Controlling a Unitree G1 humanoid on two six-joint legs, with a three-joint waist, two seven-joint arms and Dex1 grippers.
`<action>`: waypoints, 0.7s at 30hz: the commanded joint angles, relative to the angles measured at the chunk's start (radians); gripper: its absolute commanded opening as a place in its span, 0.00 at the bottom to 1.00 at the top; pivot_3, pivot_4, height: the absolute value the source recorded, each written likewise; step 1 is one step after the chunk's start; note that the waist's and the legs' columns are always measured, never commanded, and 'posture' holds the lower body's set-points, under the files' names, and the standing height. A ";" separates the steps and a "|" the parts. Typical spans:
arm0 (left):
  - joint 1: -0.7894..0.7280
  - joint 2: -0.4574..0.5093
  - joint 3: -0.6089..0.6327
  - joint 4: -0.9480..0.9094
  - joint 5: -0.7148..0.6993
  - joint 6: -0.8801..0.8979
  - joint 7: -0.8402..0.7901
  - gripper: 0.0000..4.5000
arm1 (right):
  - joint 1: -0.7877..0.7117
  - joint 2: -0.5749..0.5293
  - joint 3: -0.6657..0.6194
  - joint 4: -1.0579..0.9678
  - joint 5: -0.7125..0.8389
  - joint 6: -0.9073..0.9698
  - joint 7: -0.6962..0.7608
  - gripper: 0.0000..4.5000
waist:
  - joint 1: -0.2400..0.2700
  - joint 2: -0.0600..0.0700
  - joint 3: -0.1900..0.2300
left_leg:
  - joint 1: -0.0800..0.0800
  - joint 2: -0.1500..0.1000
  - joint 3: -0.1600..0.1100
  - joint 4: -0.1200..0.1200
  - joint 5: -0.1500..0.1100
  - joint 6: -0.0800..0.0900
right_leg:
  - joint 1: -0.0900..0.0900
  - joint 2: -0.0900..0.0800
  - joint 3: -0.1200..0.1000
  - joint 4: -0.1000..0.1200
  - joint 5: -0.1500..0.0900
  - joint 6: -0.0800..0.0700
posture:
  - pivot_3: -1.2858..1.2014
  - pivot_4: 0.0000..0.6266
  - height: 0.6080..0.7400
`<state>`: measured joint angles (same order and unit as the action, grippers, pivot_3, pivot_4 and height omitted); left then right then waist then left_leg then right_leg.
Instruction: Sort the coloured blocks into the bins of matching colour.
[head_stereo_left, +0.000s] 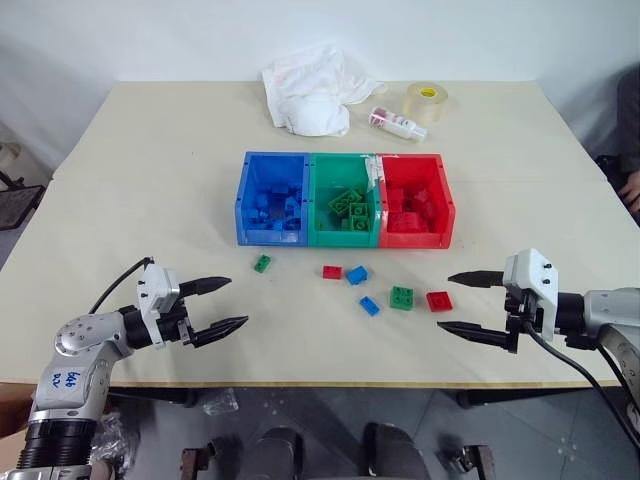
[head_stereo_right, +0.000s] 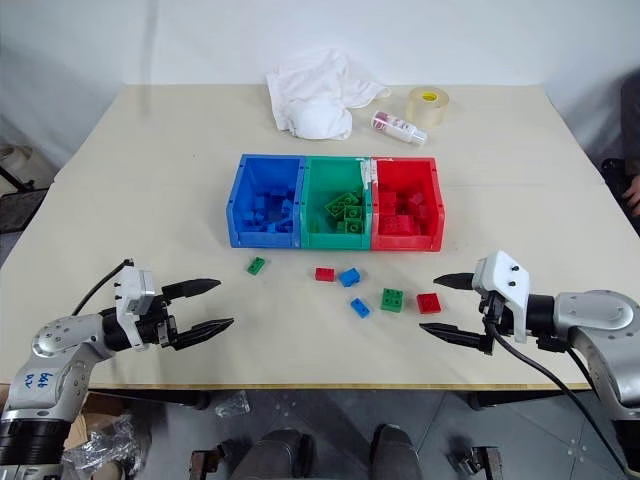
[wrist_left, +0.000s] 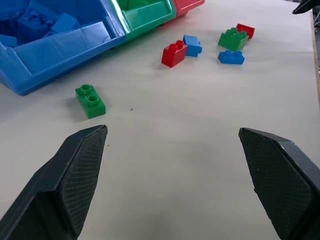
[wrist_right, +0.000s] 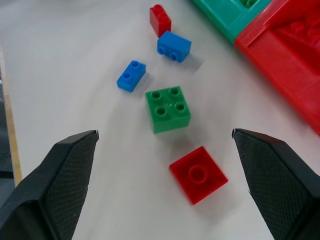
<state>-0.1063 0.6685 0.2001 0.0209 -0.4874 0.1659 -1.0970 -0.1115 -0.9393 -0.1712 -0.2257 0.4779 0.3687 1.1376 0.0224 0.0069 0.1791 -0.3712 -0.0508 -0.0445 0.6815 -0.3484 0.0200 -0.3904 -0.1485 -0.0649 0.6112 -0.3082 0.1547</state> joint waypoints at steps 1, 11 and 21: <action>-0.012 -0.003 0.022 -0.007 -0.014 -0.007 0.010 1.00 | -0.014 0.008 -0.009 -0.012 -0.003 -0.012 -0.011 1.00 | 0.000 0.000 0.000 | 0.000 0.000 0.000 0.000 0.000 0.000 | 0.000 0.000 0.000 0.000 0.000 0.000 | 0.52 0.24 1.00; -0.013 -0.009 -0.021 -0.016 0.013 0.019 0.018 1.00 | 0.142 -0.097 -0.096 -0.065 -0.030 0.022 0.024 1.00 | 0.003 0.000 0.000 | 0.000 0.000 0.000 0.000 0.000 0.000 | 0.000 0.000 0.000 0.001 0.000 0.000 | 0.52 0.24 1.00; -0.029 -0.043 -0.009 0.000 -0.030 -0.013 -0.042 1.00 | 0.084 -0.097 -0.045 -0.040 -0.038 0.044 0.020 1.00 | -0.003 0.000 0.000 | 0.000 0.001 0.001 0.001 0.000 0.000 | 0.000 0.000 0.000 0.000 0.000 0.000 | 0.52 0.24 1.00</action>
<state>-0.1402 0.6284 0.1782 0.0402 -0.4940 0.1723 -1.1192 -0.0042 -1.0471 -0.2342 -0.2675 0.4388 0.4177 1.1561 0.0197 0.0068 0.1791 -0.3711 -0.0498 -0.0430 0.6820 -0.3485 0.0199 -0.3903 -0.1479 -0.0653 0.6114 -0.3081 0.1548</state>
